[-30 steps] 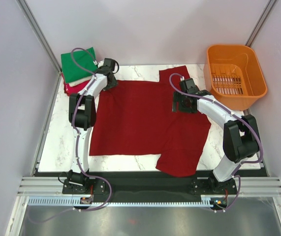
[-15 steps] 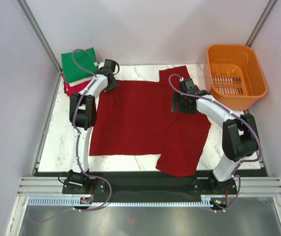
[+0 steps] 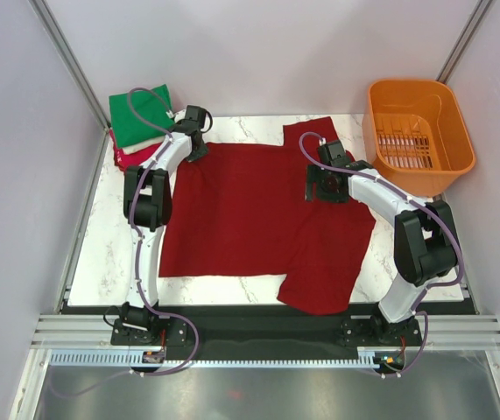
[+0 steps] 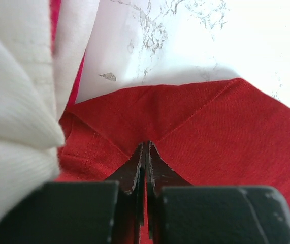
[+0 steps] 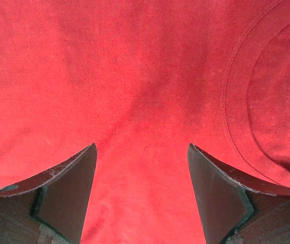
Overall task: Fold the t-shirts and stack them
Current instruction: Flatten the tshirt out
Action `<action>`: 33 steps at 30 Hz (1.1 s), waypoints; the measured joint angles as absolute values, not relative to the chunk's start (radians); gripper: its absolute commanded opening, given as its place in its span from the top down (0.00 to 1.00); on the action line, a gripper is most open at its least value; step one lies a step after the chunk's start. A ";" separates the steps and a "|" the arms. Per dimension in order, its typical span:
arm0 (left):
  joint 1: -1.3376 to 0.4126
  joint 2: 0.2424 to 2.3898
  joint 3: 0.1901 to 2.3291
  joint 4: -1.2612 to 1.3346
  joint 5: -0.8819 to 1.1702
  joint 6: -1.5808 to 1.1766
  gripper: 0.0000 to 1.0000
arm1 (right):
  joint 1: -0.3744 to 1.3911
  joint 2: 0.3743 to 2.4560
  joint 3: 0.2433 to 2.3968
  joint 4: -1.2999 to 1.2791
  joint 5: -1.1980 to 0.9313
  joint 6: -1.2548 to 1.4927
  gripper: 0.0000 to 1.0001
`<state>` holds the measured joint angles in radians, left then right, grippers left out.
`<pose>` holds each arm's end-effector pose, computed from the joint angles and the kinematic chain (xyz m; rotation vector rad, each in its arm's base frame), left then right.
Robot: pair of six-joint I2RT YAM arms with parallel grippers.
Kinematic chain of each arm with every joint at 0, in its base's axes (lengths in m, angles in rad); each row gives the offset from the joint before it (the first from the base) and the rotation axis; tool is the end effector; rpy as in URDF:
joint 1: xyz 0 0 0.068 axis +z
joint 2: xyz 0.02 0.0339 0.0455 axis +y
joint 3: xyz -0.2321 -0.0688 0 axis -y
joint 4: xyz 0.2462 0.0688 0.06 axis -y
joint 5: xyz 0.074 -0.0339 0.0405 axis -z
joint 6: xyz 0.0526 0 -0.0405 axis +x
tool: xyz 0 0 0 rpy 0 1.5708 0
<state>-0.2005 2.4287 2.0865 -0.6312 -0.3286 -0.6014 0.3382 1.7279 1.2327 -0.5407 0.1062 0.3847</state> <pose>0.5103 -0.0864 0.1369 -0.6149 2.3936 0.0801 0.3470 0.1161 0.1699 0.0984 2.6005 0.1228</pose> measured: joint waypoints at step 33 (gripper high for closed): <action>-0.200 2.395 2.029 -0.604 -0.331 -0.604 0.83 | 0.338 1.733 1.233 -0.534 0.101 0.385 0.20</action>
